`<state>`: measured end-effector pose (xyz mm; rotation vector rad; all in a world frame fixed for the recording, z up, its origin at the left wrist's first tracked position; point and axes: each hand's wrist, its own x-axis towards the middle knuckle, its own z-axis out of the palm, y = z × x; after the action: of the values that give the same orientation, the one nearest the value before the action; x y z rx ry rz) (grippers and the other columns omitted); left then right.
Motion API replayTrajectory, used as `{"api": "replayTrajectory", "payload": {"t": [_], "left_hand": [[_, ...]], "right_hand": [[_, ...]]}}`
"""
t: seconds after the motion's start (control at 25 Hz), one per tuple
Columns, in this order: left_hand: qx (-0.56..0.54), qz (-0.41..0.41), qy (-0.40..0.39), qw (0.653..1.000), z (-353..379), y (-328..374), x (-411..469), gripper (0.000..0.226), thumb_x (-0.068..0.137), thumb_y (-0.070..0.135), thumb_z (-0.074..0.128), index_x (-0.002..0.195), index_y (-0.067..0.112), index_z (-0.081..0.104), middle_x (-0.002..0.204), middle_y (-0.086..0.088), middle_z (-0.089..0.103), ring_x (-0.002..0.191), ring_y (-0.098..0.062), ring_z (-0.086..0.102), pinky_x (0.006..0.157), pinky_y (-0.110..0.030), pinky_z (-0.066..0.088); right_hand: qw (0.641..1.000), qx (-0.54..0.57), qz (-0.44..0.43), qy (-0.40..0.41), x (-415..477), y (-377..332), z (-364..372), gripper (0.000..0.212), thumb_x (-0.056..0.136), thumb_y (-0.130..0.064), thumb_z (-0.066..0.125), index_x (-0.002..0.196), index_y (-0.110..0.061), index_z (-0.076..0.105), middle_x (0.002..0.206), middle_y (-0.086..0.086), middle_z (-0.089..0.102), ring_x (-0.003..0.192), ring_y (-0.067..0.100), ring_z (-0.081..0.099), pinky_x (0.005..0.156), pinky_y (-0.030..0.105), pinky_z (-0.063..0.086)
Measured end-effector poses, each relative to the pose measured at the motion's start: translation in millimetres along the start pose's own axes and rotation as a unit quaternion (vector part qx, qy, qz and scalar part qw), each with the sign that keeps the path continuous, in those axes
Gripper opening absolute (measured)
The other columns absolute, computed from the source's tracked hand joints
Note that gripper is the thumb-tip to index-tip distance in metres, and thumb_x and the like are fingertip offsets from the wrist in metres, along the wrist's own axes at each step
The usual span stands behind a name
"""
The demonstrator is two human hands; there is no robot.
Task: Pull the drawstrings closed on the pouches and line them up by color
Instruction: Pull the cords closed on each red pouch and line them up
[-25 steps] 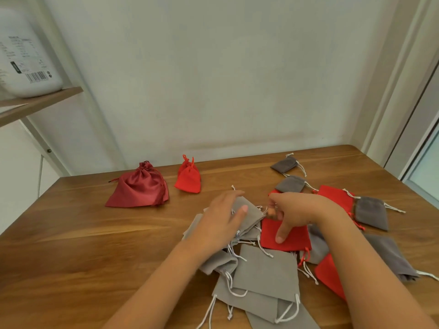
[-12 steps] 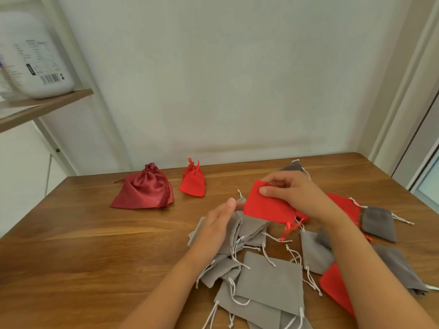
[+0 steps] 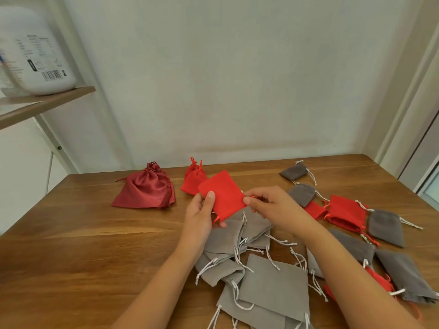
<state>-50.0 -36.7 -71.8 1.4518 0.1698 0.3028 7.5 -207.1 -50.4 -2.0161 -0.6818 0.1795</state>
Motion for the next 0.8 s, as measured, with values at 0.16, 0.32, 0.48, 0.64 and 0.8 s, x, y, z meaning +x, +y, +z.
{"api": "replayTrajectory", "payload": {"t": [0.16, 0.32, 0.48, 0.64, 0.8], "left_hand": [[0.063, -0.019, -0.065, 0.996, -7.7, -1.3, 4.1, 0.024, 0.095, 0.029, 0.051, 0.100, 0.006, 0.055, 0.056, 0.001, 0.053, 0.044, -0.010, 0.047, 0.045, -0.021, 0.041], [0.082, -0.038, -0.137, 0.986, -17.4, -3.4, 8.6, 0.015, 0.091, 0.002, 0.057, 0.103, 0.006, 0.066, 0.067, 0.003, 0.065, 0.060, -0.005, 0.057, 0.062, -0.017, 0.048], [0.062, -0.060, -0.135, 0.987, -24.2, -3.5, 10.4, 0.030, 0.086, -0.012, 0.057, 0.102, 0.011, 0.069, 0.092, -0.002, 0.074, 0.085, -0.008, 0.068, 0.075, -0.017, 0.054], [0.080, -0.091, -0.146, 0.982, -26.4, -1.6, 10.1, 0.022, 0.086, -0.008, 0.060, 0.094, 0.010, 0.071, 0.080, -0.002, 0.075, 0.074, -0.009, 0.071, 0.066, -0.016, 0.055], [0.187, -0.075, -0.135, 0.970, -31.4, 1.1, 13.1, 0.014, 0.088, 0.005, 0.063, 0.076, 0.007, 0.069, 0.060, 0.000, 0.068, 0.051, -0.008, 0.064, 0.050, -0.016, 0.051]], "right_hand": [[0.998, 0.007, 0.015, 0.062, 2.8, 4.1, 1.5, 0.013, 0.092, -0.021, 0.062, 0.098, -0.023, 0.073, 0.069, 0.002, 0.068, 0.058, 0.001, 0.057, 0.068, 0.022, 0.048], [0.995, 0.006, 0.013, 0.100, 3.7, 7.3, -7.0, 0.021, 0.091, -0.019, 0.062, 0.093, -0.038, 0.071, 0.080, -0.005, 0.067, 0.073, 0.008, 0.058, 0.073, 0.027, 0.049], [0.994, -0.078, -0.010, 0.080, 6.7, 17.8, -7.2, 0.029, 0.093, -0.009, 0.057, 0.110, -0.028, 0.070, 0.083, -0.009, 0.061, 0.084, 0.011, 0.057, 0.076, 0.024, 0.044], [0.981, -0.152, -0.007, 0.117, 6.6, 25.0, -9.2, 0.020, 0.088, -0.014, 0.065, 0.107, -0.018, 0.073, 0.076, -0.014, 0.054, 0.079, 0.008, 0.051, 0.071, 0.020, 0.034], [0.965, -0.244, 0.006, 0.096, 6.6, 28.6, -17.1, 0.021, 0.092, -0.019, 0.061, 0.108, -0.013, 0.072, 0.084, -0.001, 0.054, 0.082, 0.013, 0.051, 0.066, 0.023, 0.028]]}}
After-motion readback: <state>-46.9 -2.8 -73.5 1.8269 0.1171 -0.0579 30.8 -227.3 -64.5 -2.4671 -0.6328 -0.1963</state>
